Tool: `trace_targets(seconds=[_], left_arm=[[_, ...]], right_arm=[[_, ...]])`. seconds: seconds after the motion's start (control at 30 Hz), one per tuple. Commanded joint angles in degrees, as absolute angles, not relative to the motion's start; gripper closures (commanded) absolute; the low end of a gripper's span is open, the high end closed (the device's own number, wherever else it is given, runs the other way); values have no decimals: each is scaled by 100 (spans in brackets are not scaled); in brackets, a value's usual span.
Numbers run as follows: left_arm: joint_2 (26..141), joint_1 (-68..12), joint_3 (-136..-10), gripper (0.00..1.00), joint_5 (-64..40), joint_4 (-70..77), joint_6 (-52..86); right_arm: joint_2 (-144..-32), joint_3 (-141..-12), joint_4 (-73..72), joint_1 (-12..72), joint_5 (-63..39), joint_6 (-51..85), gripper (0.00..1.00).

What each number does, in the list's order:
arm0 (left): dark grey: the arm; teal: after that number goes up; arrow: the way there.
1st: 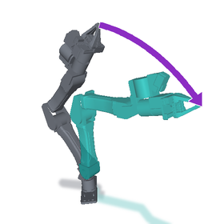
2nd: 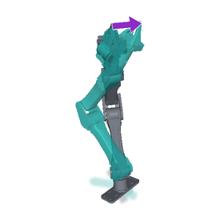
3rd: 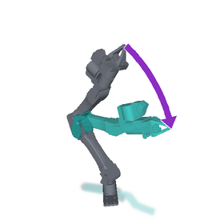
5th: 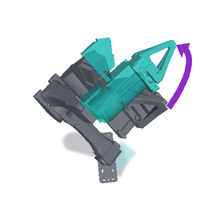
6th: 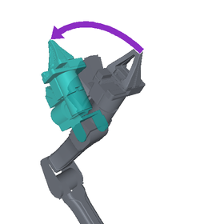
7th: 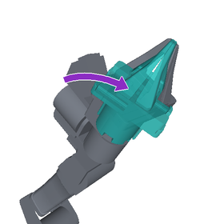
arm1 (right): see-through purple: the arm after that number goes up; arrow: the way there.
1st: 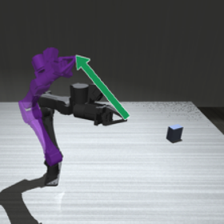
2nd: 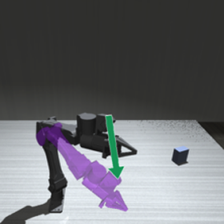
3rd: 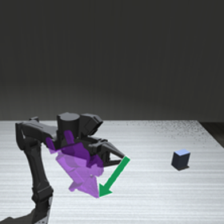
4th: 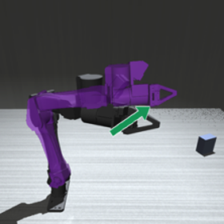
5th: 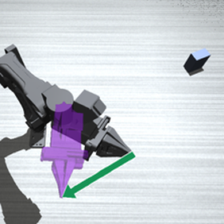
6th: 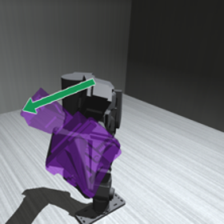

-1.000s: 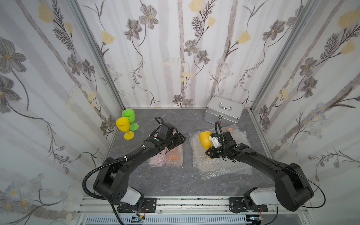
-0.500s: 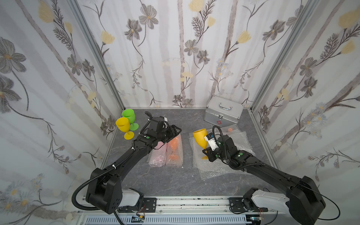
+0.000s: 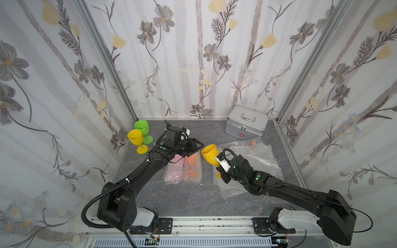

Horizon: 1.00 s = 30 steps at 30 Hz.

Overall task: Unpack wine glasses from bubble wrap
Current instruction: Pick up the wine glass from the bubble wrap.

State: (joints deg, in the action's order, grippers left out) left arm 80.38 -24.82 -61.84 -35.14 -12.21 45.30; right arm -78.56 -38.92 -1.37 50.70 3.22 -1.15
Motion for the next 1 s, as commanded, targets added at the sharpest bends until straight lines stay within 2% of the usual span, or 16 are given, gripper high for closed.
trace_targets(seconds=[0.0,0.3,0.8,0.97], left_arm=[[8086,-2553,-6291,52,-3742,-1429,4260],[8043,-2654,-6237,61,-3771,-1746,3956],[8442,-2839,-7082,92,-2890,-3405,2951],[8506,-2865,-7108,98,-2806,-3463,2909]], right_arm=[[-7919,-3968,-443,5123,558,-279,93],[-8112,-4078,-370,5170,637,-307,94],[-8407,-4455,-30,5396,1065,-605,93],[-8429,-4548,15,5432,1046,-650,90]])
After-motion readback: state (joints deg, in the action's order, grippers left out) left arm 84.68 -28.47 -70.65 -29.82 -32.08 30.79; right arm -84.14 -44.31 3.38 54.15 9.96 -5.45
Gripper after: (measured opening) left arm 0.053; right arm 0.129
